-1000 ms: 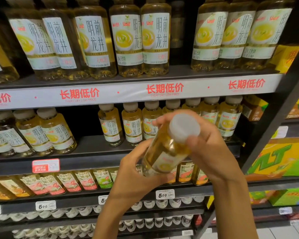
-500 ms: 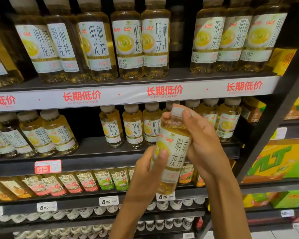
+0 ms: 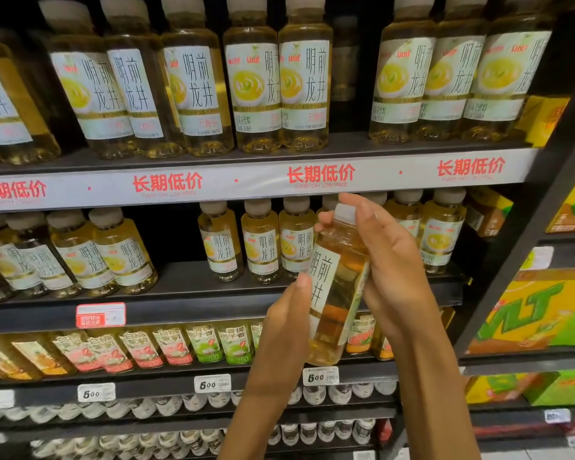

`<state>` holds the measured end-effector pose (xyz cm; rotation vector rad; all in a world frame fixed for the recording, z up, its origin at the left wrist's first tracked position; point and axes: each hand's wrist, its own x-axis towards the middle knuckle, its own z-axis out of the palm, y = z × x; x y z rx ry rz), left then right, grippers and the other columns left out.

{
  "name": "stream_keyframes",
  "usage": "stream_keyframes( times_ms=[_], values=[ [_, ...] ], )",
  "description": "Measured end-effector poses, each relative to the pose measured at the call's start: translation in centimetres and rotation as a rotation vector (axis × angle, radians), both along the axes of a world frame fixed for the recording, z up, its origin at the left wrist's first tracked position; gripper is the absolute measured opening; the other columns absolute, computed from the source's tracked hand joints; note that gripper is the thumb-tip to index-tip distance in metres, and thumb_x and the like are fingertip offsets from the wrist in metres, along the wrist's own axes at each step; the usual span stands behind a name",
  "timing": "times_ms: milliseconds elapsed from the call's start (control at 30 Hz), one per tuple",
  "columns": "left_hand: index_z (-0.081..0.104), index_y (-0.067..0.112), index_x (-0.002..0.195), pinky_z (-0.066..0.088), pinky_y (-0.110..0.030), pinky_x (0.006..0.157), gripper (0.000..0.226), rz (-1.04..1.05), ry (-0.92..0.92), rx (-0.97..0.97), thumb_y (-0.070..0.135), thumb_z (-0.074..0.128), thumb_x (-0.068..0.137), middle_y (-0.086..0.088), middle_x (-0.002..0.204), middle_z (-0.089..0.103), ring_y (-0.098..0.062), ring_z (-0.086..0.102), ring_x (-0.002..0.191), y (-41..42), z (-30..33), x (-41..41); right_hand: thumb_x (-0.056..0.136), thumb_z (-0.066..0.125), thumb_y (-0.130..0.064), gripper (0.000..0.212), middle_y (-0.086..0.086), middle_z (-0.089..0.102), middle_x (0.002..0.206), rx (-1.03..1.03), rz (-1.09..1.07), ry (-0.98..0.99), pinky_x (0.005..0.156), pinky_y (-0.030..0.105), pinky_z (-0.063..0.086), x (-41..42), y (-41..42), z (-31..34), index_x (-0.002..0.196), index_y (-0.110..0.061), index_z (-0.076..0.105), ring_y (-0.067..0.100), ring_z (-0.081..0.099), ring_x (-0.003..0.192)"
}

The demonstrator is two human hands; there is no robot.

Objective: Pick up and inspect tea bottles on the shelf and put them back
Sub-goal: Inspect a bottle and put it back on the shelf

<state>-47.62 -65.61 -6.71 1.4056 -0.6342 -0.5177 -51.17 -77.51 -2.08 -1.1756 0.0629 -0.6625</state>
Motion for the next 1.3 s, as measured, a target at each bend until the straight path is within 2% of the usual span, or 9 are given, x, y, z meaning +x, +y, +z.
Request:
stream_keyframes(
  times_ms=[100,267,433,567,767,900,967,1100,1300],
  values=[
    [0.074,0.027,0.094,0.056,-0.035,0.072,0.068,0.008,0.15,-0.054,0.077,0.036,0.069,-0.007,0.087,0.075,-0.021,0.073,0.079,0.0,-0.3,0.2,0.078,0.054,-0.044,0.051,0.008,0.074,0.101,0.024,0.077,0.011,0.077,0.028,0.057,0.2,0.3,0.4,0.119,-0.013,0.059,0.02,0.07,0.097],
    [0.071,0.01,0.105,0.054,-0.035,0.058,0.076,-0.178,0.328,-0.056,0.072,0.033,0.081,-0.019,0.08,0.07,-0.031,0.067,0.064,0.9,-0.6,0.8,0.084,0.046,-0.043,0.046,0.012,0.074,0.091,0.082,0.179,0.0,0.082,0.038,0.057,0.4,0.7,0.3,0.112,-0.01,0.061,0.025,0.071,0.09],
    [0.07,0.017,0.087,0.055,-0.045,0.085,0.074,0.028,0.05,0.041,0.08,0.031,0.081,-0.018,0.097,0.072,-0.029,0.07,0.093,0.8,0.0,0.9,0.082,0.052,-0.048,0.044,0.005,0.074,0.092,-0.061,0.029,0.042,0.074,0.03,0.057,0.0,0.6,0.2,0.108,-0.014,0.063,0.018,0.07,0.087],
    [0.061,0.019,0.106,0.05,-0.053,0.092,0.066,0.03,-0.146,0.037,0.071,0.036,0.076,-0.014,0.109,0.068,-0.029,0.063,0.104,0.0,-0.1,0.0,0.077,0.055,-0.054,0.046,-0.002,0.074,0.101,-0.153,-0.09,0.107,0.085,0.038,0.054,0.2,0.4,0.2,0.11,-0.024,0.063,0.015,0.069,0.096],
    [0.074,0.038,0.093,0.056,-0.019,0.074,0.054,-0.087,0.051,-0.047,0.075,0.04,0.075,0.006,0.098,0.076,-0.011,0.071,0.092,0.3,-0.5,0.1,0.085,0.049,-0.043,0.041,0.006,0.073,0.106,-0.037,0.115,0.062,0.077,0.029,0.056,0.2,-0.4,0.5,0.114,-0.017,0.063,0.018,0.07,0.095],
    [0.07,0.054,0.092,0.054,-0.034,0.09,0.044,-0.148,0.066,-0.001,0.074,0.035,0.073,0.007,0.104,0.074,-0.014,0.069,0.1,0.4,0.0,0.3,0.086,0.051,-0.036,0.035,0.007,0.072,0.088,0.035,0.111,0.0,0.072,0.031,0.057,0.3,-0.4,0.4,0.107,-0.011,0.063,0.021,0.07,0.084],
    [0.073,0.041,0.096,0.055,-0.025,0.082,0.056,-0.1,0.002,0.015,0.076,0.031,0.082,0.008,0.101,0.074,-0.01,0.069,0.098,0.3,0.1,0.5,0.085,0.054,-0.038,0.033,0.007,0.071,0.087,0.023,0.061,-0.01,0.075,0.033,0.056,0.1,-0.4,0.2,0.103,-0.013,0.064,0.022,0.069,0.084],
    [0.063,0.027,0.091,0.051,-0.05,0.078,0.054,0.0,-0.142,0.044,0.07,0.035,0.075,-0.011,0.086,0.067,-0.03,0.063,0.085,-0.1,0.1,0.8,0.077,0.062,-0.046,0.042,0.003,0.074,0.093,-0.112,-0.108,0.026,0.075,0.03,0.057,0.2,-0.1,0.3,0.106,-0.016,0.066,0.018,0.07,0.087],
    [0.07,0.031,0.1,0.058,-0.04,0.083,0.069,-0.049,0.094,0.035,0.086,0.044,0.069,-0.006,0.098,0.074,-0.022,0.07,0.094,0.1,0.3,0.1,0.082,0.055,-0.04,0.041,0.006,0.073,0.106,-0.081,0.106,0.112,0.076,0.032,0.058,1.1,-0.7,0.0,0.116,-0.018,0.063,0.021,0.07,0.097]
  ],
)
